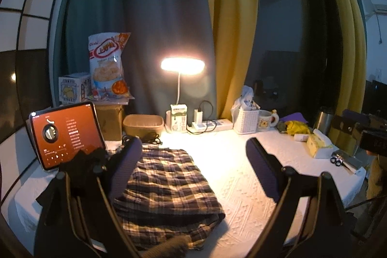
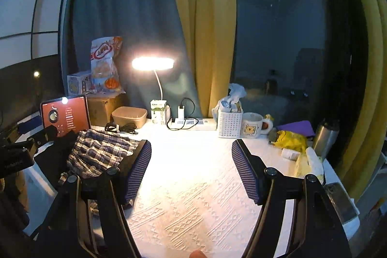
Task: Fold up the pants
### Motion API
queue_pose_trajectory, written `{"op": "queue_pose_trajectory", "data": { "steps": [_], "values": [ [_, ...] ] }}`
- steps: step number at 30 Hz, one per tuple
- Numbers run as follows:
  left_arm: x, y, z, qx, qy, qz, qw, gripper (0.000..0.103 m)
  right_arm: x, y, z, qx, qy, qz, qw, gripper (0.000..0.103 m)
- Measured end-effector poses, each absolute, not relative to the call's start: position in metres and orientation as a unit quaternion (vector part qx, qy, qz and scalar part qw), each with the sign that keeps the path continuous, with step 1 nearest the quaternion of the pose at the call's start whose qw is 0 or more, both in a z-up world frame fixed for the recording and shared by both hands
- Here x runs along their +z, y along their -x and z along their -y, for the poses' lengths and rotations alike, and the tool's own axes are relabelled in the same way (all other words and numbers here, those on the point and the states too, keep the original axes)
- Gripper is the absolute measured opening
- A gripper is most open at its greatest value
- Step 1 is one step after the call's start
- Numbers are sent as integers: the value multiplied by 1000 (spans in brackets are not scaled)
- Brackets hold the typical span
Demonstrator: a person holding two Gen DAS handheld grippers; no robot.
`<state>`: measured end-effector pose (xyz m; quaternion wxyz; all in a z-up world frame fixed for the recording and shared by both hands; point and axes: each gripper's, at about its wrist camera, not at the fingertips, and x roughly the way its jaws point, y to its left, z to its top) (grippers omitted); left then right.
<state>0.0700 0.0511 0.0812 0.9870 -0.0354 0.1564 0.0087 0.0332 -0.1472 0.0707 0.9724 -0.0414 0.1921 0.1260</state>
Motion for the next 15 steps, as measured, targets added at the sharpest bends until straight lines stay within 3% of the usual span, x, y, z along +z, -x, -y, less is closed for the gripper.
{"op": "queue_pose_trajectory", "data": {
  "steps": [15],
  "values": [
    [79, -72, -46, 0, 29, -169, 985, 89, 68, -32, 146, 125, 42, -195, 972, 72]
  ]
}}
